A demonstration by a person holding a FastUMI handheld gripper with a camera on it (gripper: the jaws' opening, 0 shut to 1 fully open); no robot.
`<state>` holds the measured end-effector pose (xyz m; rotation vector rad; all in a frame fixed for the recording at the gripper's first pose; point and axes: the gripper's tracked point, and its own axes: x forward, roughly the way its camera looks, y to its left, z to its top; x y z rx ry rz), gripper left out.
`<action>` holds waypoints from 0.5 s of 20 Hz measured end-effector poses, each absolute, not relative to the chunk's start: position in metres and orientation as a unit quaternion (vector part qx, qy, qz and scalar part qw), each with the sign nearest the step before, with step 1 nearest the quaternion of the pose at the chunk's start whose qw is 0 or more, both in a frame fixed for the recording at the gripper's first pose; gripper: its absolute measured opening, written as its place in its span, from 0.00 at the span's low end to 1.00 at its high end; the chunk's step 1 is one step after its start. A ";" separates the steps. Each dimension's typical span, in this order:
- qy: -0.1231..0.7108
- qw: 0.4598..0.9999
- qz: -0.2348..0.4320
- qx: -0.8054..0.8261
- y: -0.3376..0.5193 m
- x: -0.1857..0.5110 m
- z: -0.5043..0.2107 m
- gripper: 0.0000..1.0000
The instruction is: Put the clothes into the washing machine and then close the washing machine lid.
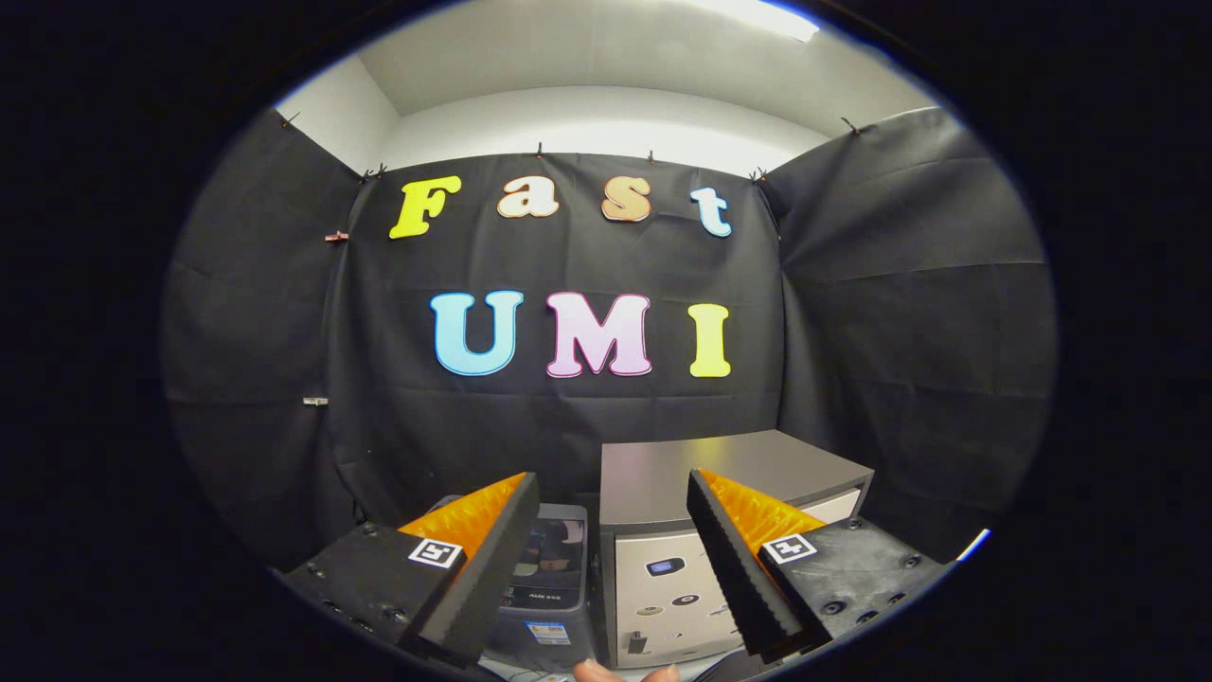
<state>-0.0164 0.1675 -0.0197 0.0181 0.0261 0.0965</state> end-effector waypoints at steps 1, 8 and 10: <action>0.014 0.999 0.049 0.010 0.168 -0.016 -0.021 0.99; 0.007 0.999 0.047 0.012 0.168 -0.019 -0.016 0.99; 0.012 0.999 0.049 0.014 0.168 -0.019 -0.019 0.99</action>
